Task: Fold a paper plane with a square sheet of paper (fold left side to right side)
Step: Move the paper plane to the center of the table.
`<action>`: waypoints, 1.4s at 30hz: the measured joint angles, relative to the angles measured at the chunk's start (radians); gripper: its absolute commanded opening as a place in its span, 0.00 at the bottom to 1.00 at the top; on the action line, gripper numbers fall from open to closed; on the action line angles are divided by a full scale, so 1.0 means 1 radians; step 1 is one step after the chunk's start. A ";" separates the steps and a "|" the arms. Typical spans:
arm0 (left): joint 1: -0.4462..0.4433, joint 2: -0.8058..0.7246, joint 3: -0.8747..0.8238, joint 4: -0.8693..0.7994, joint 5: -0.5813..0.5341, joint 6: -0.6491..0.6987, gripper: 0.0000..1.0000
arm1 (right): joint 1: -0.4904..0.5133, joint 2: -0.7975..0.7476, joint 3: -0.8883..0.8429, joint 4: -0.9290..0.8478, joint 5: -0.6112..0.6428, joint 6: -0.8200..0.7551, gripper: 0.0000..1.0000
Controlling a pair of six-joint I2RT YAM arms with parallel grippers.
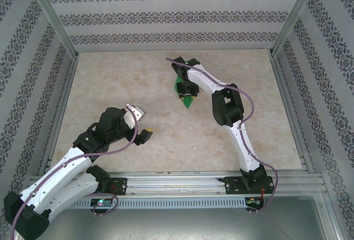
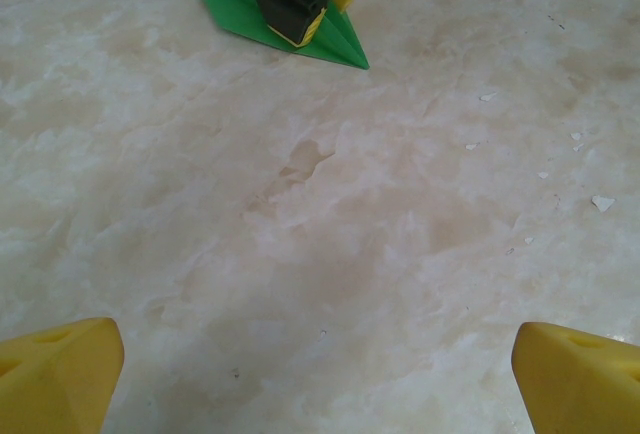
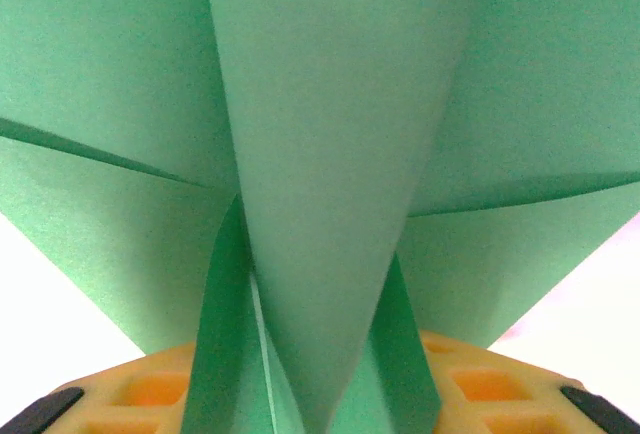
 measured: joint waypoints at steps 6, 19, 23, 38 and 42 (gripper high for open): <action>0.000 0.005 0.000 0.000 0.000 0.000 1.00 | 0.000 -0.005 -0.004 0.004 0.005 -0.003 0.43; 0.000 0.006 0.000 0.000 0.000 0.000 1.00 | 0.000 -0.034 -0.004 0.004 0.005 -0.011 0.45; 0.000 0.006 0.000 0.000 0.000 0.000 1.00 | 0.000 -0.041 -0.004 0.004 0.005 -0.011 0.45; 0.000 0.010 0.000 0.000 0.000 0.000 1.00 | 0.009 -0.085 -0.010 0.003 0.005 -0.033 0.59; 0.000 0.010 0.000 0.000 0.000 0.000 1.00 | 0.016 -0.131 -0.018 0.003 0.005 -0.038 0.66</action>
